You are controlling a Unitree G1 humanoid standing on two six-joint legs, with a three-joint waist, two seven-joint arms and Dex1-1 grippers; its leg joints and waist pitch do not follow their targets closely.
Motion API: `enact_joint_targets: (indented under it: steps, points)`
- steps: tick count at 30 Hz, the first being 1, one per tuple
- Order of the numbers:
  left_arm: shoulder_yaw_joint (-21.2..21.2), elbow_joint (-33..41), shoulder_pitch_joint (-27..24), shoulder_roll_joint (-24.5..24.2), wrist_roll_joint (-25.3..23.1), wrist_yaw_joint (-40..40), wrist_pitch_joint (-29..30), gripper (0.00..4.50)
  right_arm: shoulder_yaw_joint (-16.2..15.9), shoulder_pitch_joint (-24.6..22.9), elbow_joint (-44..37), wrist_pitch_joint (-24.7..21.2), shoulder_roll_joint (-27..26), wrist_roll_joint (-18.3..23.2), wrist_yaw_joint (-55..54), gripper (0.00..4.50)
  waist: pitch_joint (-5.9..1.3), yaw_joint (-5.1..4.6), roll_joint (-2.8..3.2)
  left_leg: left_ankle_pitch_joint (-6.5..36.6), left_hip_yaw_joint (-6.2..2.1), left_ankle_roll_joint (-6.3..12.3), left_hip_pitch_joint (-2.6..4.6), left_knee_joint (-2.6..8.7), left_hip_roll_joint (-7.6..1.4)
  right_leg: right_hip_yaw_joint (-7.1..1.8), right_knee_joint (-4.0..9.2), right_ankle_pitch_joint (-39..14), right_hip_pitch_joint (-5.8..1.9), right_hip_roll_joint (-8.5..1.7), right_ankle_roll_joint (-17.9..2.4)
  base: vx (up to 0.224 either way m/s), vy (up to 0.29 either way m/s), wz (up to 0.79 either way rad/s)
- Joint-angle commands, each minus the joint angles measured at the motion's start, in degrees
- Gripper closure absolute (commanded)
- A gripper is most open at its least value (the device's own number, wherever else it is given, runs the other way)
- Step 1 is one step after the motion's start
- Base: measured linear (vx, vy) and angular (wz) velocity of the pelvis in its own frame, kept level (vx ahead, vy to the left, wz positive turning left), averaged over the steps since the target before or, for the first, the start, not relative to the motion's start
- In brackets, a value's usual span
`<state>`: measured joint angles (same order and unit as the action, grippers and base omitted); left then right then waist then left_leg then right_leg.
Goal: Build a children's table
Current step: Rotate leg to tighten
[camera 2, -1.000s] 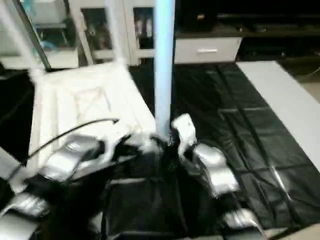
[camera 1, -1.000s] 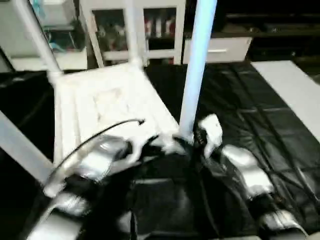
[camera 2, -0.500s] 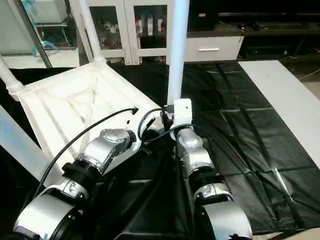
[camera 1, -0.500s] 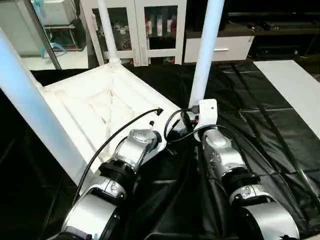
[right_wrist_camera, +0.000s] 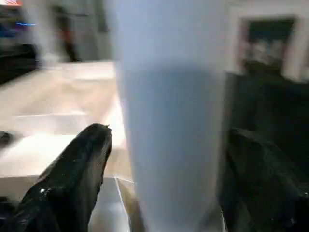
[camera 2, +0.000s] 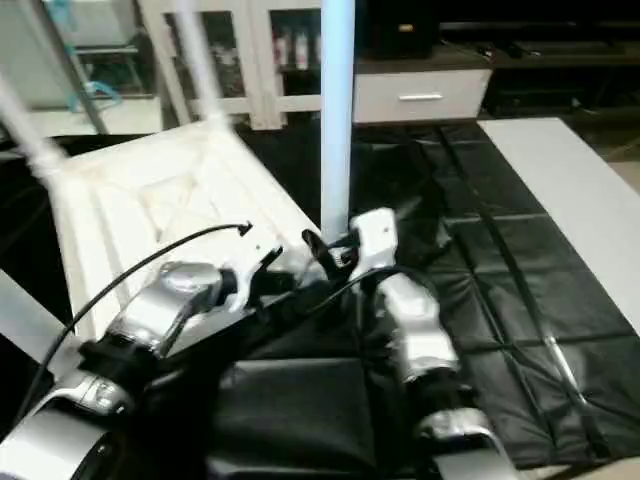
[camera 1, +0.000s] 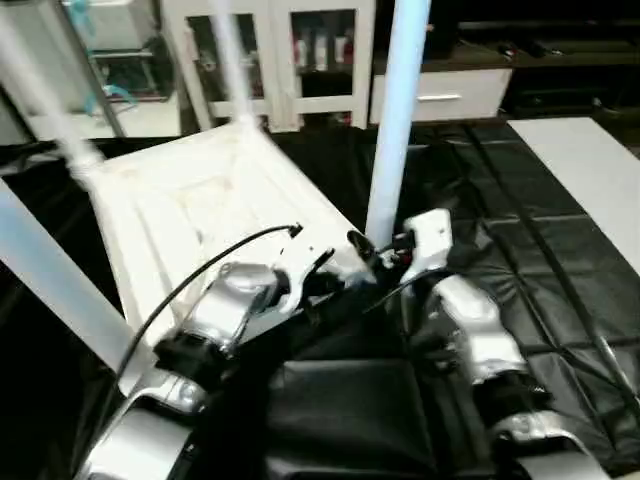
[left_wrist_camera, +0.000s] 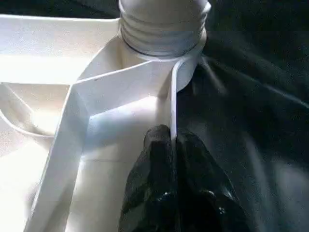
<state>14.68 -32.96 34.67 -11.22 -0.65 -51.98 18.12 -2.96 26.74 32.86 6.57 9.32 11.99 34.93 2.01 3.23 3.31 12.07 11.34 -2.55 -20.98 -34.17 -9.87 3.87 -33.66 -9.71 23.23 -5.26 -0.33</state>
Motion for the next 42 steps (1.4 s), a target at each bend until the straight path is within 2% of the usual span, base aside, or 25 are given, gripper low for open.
enact_joint_targets:
  steps: [1,2,3,5,8,11,16,17,22,23,26,28,31,33,38,42]
  points:
    - [0.5,3.5,-2.5,-0.6,5.0,-7.8,-3.1,4.50,-2.3,-2.7,-4.0,-2.1,2.5,1.5,7.6,0.28,-2.73,0.13,-0.86,12.7,-1.61,5.99,0.45,4.66,-3.49,-2.42,4.21,-17.0,-2.79,-3.65,-12.8,0.000,0.000,0.00]
    - [0.7,4.7,-3.2,-1.4,5.7,-9.5,-3.1,4.50,-3.2,-3.9,-5.6,-2.7,3.9,1.7,10.4,0.28,-2.81,0.28,-0.91,12.6,-1.51,5.59,0.68,4.65,-3.65,-2.60,4.21,-16.6,-2.44,-3.61,-12.6,0.000,0.000,0.00]
    - [0.8,5.6,-3.7,-2.0,6.2,-10.8,-2.9,4.50,-3.9,-5.0,-6.9,-3.5,5.1,1.9,12.7,0.28,-2.92,0.38,-1.00,11.6,-1.55,5.65,0.46,4.61,-3.59,-2.57,3.93,-14.9,-2.75,-3.58,-13.0,0.000,0.000,0.00]
    - [0.7,6.8,-4.5,-3.2,6.6,-12.2,-2.2,4.50,-4.9,-7.0,-9.0,-5.0,7.5,2.2,16.7,0.28,-2.93,0.45,-0.86,10.4,-1.48,6.05,0.22,4.50,-3.47,-2.56,3.79,-13.8,-2.71,-3.64,-13.4,0.000,0.000,0.00]
    - [0.3,7.0,-5.0,-4.6,6.3,-13.3,-2.2,4.50,-5.9,-8.5,-9.7,-5.9,9.7,1.4,19.4,0.28,-2.78,0.51,-1.07,10.7,-1.49,6.07,0.21,4.48,-3.41,-2.55,4.06,-16.3,-2.73,-3.80,-12.8,0.000,0.000,0.00]
    - [0.1,8.0,-5.7,-5.9,6.9,-15.2,-1.6,4.50,-5.7,-8.2,-8.5,-5.5,9.9,1.1,18.9,0.28,-2.73,0.41,-0.99,11.0,-1.54,5.42,0.19,4.56,-3.37,-2.55,4.29,-18.7,-2.57,-3.82,-12.1,0.000,0.000,0.00]
    - [0.5,9.0,-6.4,-6.9,6.9,-16.9,-1.2,4.50,-5.1,-7.6,-7.8,-5.6,8.9,1.6,18.6,0.28,-2.85,0.33,-0.99,9.9,-1.57,5.36,0.19,4.53,-3.41,-2.56,4.02,-16.8,-2.50,-3.74,-12.4,0.000,0.000,0.00]
    - [0.5,8.9,-6.5,-7.0,6.8,-16.9,-1.2,4.50,-5.0,-7.4,-7.6,-5.9,8.6,1.8,18.6,0.28,-2.92,0.44,-0.86,9.7,-1.52,5.44,0.40,4.48,-3.48,-2.56,3.94,-16.0,-2.36,-3.68,-12.7,0.000,0.000,0.00]
    - [0.8,9.1,-6.6,-7.2,6.8,-17.1,-1.2,4.50,-5.1,-6.7,-6.5,-6.3,8.0,1.9,19.4,0.28,-2.92,0.51,-0.91,8.7,-1.45,5.89,0.22,4.37,-3.38,-2.51,3.72,-14.0,-2.58,-3.68,-13.4,0.000,0.000,0.00]
    - [0.9,9.2,-6.6,-7.3,6.8,-17.1,-1.2,4.50,-5.0,-6.5,-6.2,-6.4,7.9,2.1,19.7,0.54,-2.93,0.50,-0.86,8.9,-1.44,5.85,0.25,4.35,-3.38,-2.52,3.75,-14.3,-2.56,-3.74,-13.4,0.000,0.000,0.00]
    - [0.9,9.1,-6.6,-7.3,6.6,-17.2,-1.2,4.50,-5.1,-6.2,-5.8,-7.1,7.7,2.5,20.5,0.74,-2.93,0.50,-0.85,9.1,-1.47,5.60,0.28,4.37,-3.41,-2.50,3.79,-15.1,-2.58,-3.75,-13.4,0.000,0.000,0.00]
    - [0.9,9.1,-6.6,-7.3,6.5,-17.3,-1.1,4.50,-5.3,-6.2,-5.8,-7.6,7.8,2.4,21.1,0.99,-2.96,0.53,-0.87,8.9,-1.45,5.61,0.26,4.32,-3.41,-2.50,3.69,-14.5,-2.61,-3.70,-13.3,0.000,0.000,0.00]
    - [0.9,9.1,-6.6,-7.3,6.4,-17.3,-1.0,4.50,-5.3,-6.2,-5.7,-7.8,8.0,2.3,21.6,1.11,-3.02,0.58,-0.86,8.1,-1.44,5.86,0.27,4.26,-3.39,-2.49,3.56,-13.2,-2.64,-3.66,-13.6,0.000,0.000,0.00]
    - [0.9,9.2,-6.6,-7.3,6.5,-17.3,-0.9,4.50,-5.2,-6.2,-5.5,-7.8,8.1,2.2,21.8,1.41,-3.01,0.67,-0.81,8.2,-1.39,5.90,0.28,4.22,-3.38,-2.49,3.62,-13.6,-2.64,-3.71,-13.6,0.000,0.000,0.00]
    - [1.1,9.2,-6.7,-7.5,6.4,-17.7,-0.6,4.50,-5.3,-6.0,-5.2,-7.9,8.3,2.0,22.7,1.74,-3.08,0.77,-0.75,8.0,-1.43,5.80,0.31,4.20,-3.42,-2.46,3.51,-12.9,-2.67,-3.67,-13.8,0.000,0.000,0.00]
    - [1.2,9.3,-6.8,-7.7,6.3,-18.0,-0.5,4.50,-5.3,-5.9,-4.7,-7.6,8.3,1.3,22.2,1.76,-3.14,0.83,-0.71,7.4,-1.42,6.06,0.30,4.13,-3.42,-2.42,3.34,-11.7,-2.72,-3.64,-14.2,0.000,0.000,0.00]
